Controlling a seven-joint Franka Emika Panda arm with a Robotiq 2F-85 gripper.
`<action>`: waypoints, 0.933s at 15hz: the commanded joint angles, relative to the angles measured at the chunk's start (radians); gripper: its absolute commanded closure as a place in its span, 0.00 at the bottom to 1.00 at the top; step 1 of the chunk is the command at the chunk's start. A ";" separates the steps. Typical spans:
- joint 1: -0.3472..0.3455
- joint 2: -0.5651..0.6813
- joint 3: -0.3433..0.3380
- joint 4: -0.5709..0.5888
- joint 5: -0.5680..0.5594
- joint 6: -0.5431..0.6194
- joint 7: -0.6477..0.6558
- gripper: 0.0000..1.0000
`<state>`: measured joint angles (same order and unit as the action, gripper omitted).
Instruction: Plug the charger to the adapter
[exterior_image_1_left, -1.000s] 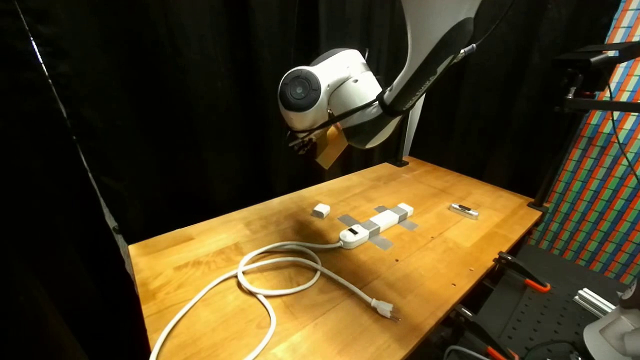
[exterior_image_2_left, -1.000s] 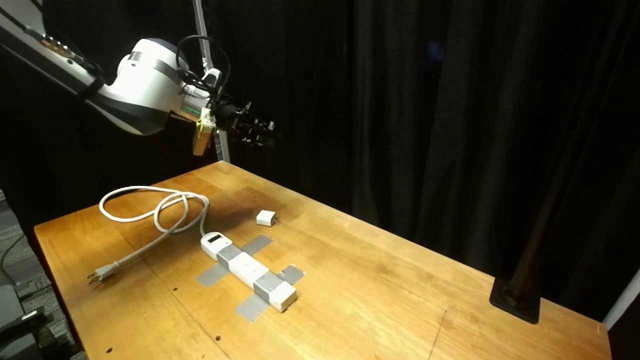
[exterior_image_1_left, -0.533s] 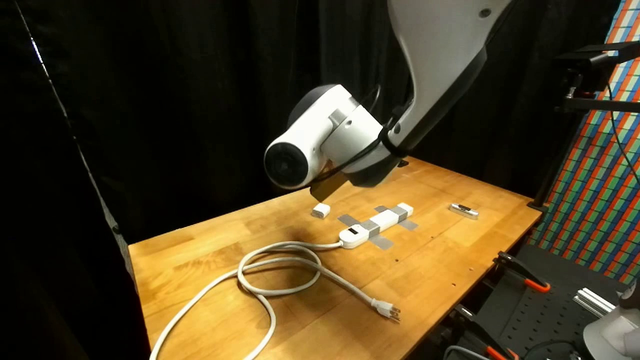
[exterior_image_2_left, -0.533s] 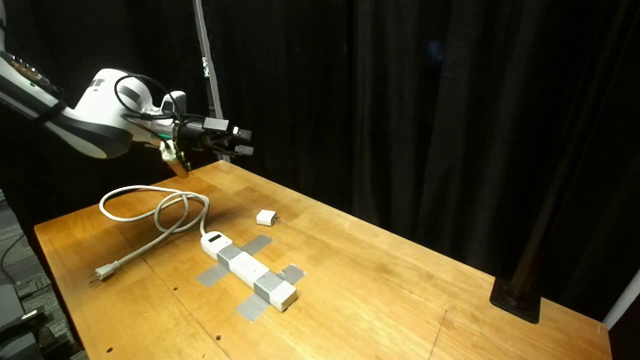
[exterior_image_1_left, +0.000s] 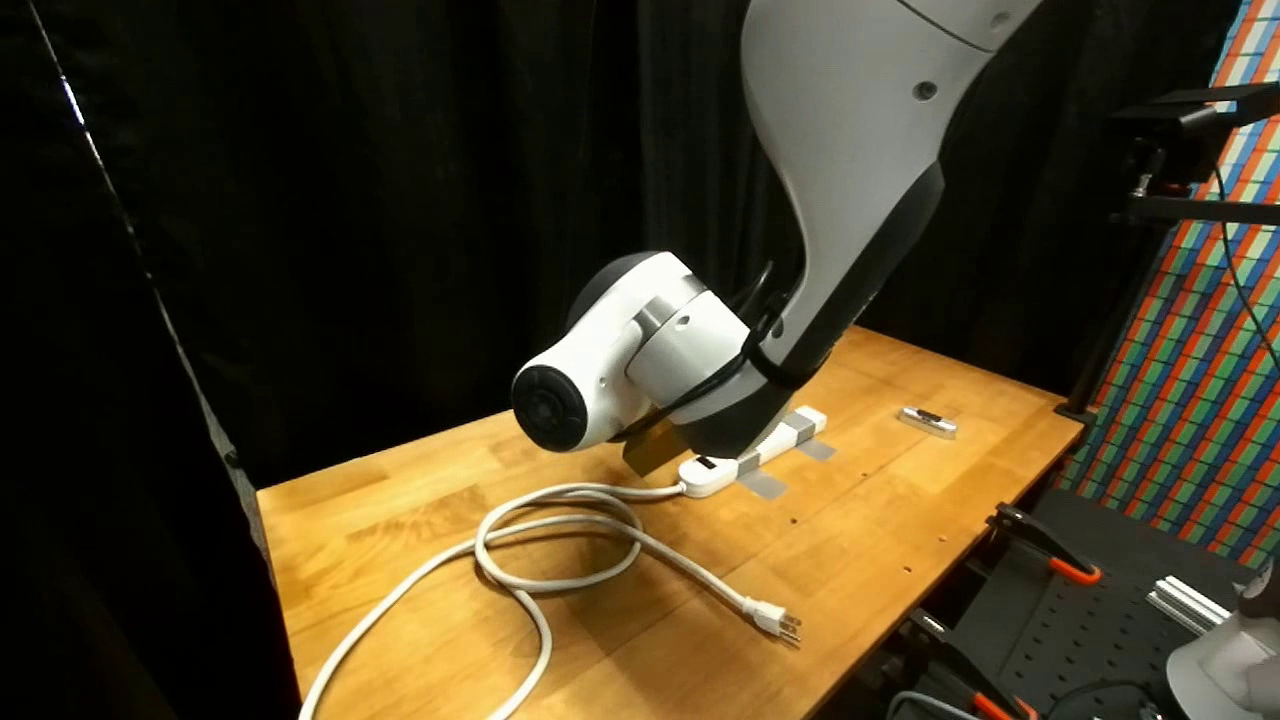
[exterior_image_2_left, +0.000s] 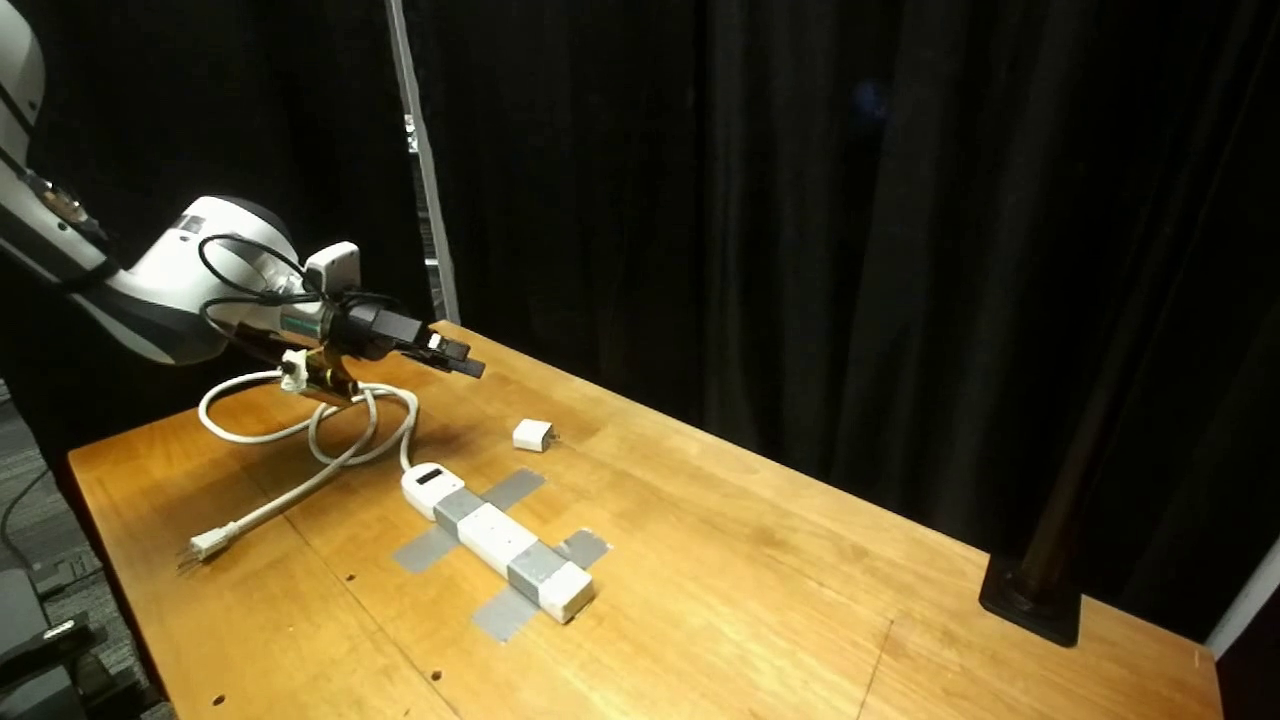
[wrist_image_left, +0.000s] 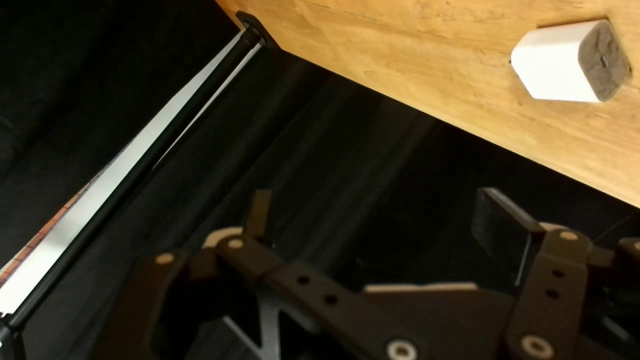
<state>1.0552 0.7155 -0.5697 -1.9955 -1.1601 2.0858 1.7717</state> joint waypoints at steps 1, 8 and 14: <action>-0.139 -0.057 0.156 0.011 -0.090 -0.087 0.032 0.00; -0.346 0.003 0.384 0.086 -0.001 -0.132 0.120 0.00; -0.514 0.092 0.551 0.189 -0.045 -0.231 0.341 0.00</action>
<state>0.5961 0.7565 -0.0784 -1.8821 -1.1836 1.9332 2.0109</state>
